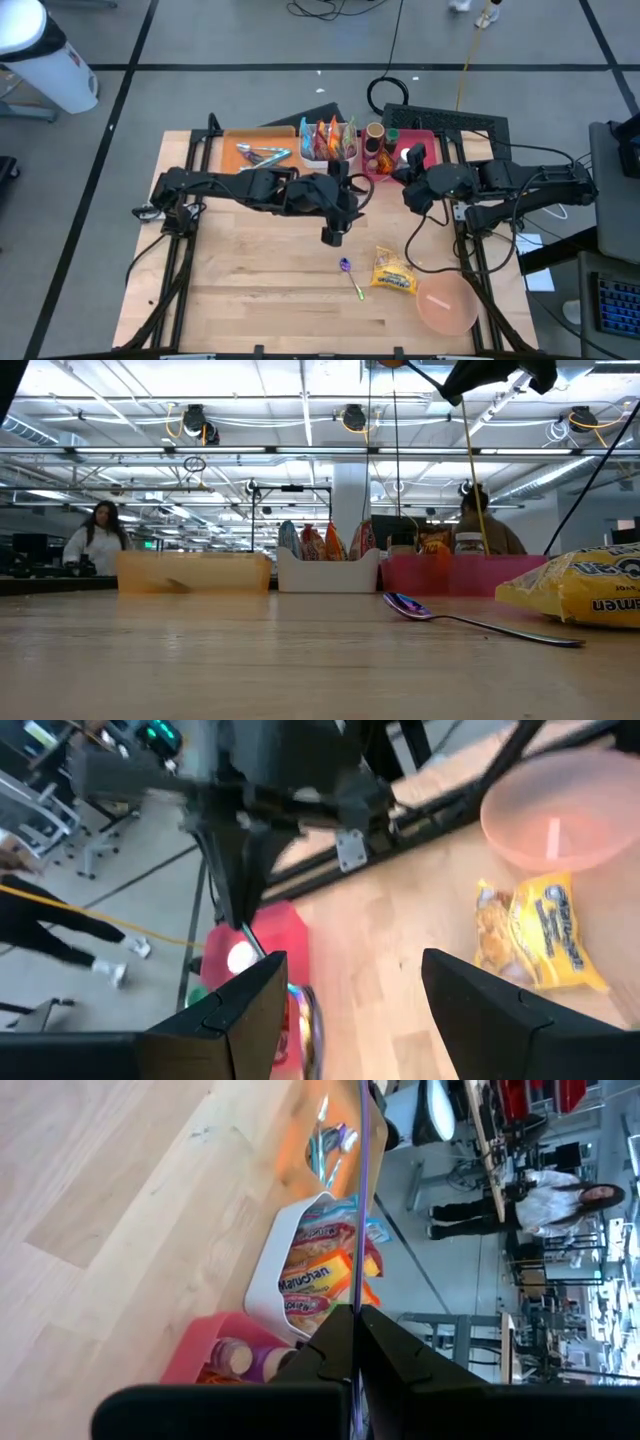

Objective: Pick & Place Food Item
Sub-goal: Put the left violet and green spoon into the orange bin

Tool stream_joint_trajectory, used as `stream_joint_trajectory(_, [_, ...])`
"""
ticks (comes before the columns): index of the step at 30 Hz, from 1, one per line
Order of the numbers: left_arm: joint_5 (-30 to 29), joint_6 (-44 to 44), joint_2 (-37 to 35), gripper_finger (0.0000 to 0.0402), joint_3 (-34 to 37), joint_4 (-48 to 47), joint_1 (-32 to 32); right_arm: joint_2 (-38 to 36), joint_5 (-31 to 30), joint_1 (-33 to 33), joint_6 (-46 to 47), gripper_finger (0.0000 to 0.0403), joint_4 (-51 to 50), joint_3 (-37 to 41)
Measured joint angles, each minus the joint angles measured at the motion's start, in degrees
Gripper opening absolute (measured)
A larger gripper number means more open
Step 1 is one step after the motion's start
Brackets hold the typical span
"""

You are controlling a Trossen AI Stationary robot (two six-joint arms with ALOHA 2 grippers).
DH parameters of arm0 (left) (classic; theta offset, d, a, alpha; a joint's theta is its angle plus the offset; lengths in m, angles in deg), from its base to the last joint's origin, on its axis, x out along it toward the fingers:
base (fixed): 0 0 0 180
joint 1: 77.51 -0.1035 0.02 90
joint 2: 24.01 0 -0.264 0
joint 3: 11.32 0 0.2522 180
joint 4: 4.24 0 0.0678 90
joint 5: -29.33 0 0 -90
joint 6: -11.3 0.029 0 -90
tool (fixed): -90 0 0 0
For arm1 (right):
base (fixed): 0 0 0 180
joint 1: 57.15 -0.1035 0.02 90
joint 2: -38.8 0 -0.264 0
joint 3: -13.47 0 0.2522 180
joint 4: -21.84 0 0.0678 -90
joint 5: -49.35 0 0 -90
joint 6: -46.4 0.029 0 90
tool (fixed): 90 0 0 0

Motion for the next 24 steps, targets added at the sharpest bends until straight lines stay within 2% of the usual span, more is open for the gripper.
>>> stream_joint_trajectory(24, [-1.7, -2.5, 0.6, 0.0241, 0.0, -2.3, -3.5, 0.0, -1.9, -0.6, -1.5, 0.0, 1.7, 0.0])
